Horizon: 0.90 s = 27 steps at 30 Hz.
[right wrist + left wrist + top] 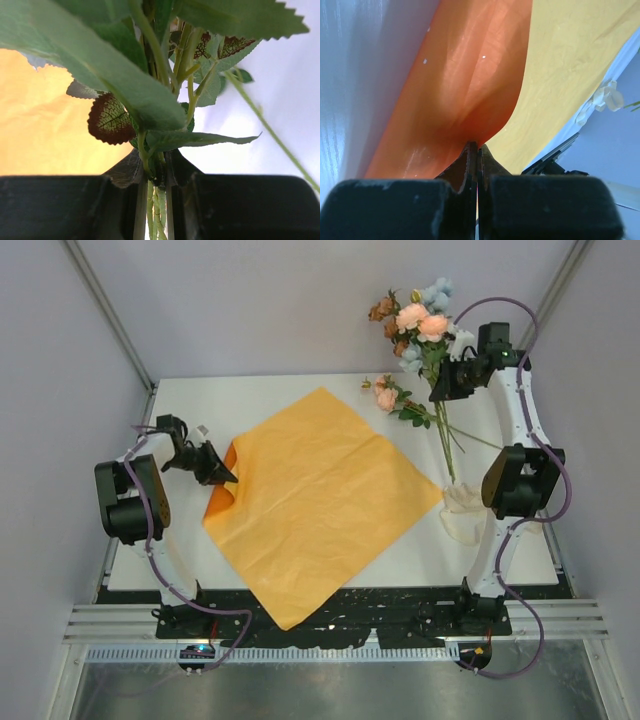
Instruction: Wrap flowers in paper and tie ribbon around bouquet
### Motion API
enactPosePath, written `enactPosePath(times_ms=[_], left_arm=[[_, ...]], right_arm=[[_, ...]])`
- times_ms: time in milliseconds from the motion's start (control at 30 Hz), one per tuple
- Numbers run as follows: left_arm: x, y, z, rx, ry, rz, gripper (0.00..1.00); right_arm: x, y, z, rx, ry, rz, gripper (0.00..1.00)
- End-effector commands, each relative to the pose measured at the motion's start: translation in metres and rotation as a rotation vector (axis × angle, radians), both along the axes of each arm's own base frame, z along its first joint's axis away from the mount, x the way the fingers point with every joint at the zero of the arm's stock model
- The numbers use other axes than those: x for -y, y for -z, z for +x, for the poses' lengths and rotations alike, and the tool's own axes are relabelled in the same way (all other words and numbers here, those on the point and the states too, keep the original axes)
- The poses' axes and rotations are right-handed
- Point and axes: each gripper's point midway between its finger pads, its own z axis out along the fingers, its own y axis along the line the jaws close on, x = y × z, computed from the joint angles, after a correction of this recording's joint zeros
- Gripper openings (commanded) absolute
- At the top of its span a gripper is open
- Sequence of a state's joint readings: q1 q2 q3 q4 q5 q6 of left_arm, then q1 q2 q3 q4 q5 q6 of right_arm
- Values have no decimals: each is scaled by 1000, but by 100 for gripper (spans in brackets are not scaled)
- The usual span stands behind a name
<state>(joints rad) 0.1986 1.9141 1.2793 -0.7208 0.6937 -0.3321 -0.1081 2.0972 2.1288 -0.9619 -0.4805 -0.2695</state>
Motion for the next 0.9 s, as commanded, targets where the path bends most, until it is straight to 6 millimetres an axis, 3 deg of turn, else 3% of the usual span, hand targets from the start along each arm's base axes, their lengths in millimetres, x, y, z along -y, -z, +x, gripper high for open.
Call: enactPosePath(times_ms=[0,33,67,233,267,400,433,467,533,633,867], left_arm=[[6,-5,4,27,-22,-49,0],[7,-4,2,26,-22,-50,0],[5,-4,1,30,-25,-47,0],[5,-2,0,43,-45,-48,0],[6,-4,1,50,-47,-52,0],[9,-1,-6,44,-60,-65,0],[9,0,-8,42,-68,-67,0],[10,1,-9,42,-73,-72,0],[12,1,-13,40,-93,-92,0],[16,2,-18,36,-106,-121,0],[4,9,-30,31,-163,-136,0]], right_arm=[[-67,-96,-5,189,27,155,5],[-66,-96,-3,200,45,160,5],[-88,-103,-9,225,20,139,5],[-112,-120,-12,395,12,1,6],[-135,-119,-23,353,-43,78,5],[-195,-116,-55,218,-63,326,5],[-202,-100,-64,151,-28,369,5],[-218,-101,-67,159,-37,407,6],[-241,-69,-83,69,-36,438,5],[-277,-41,-100,-41,-6,477,5],[-333,19,-119,-200,45,544,5]])
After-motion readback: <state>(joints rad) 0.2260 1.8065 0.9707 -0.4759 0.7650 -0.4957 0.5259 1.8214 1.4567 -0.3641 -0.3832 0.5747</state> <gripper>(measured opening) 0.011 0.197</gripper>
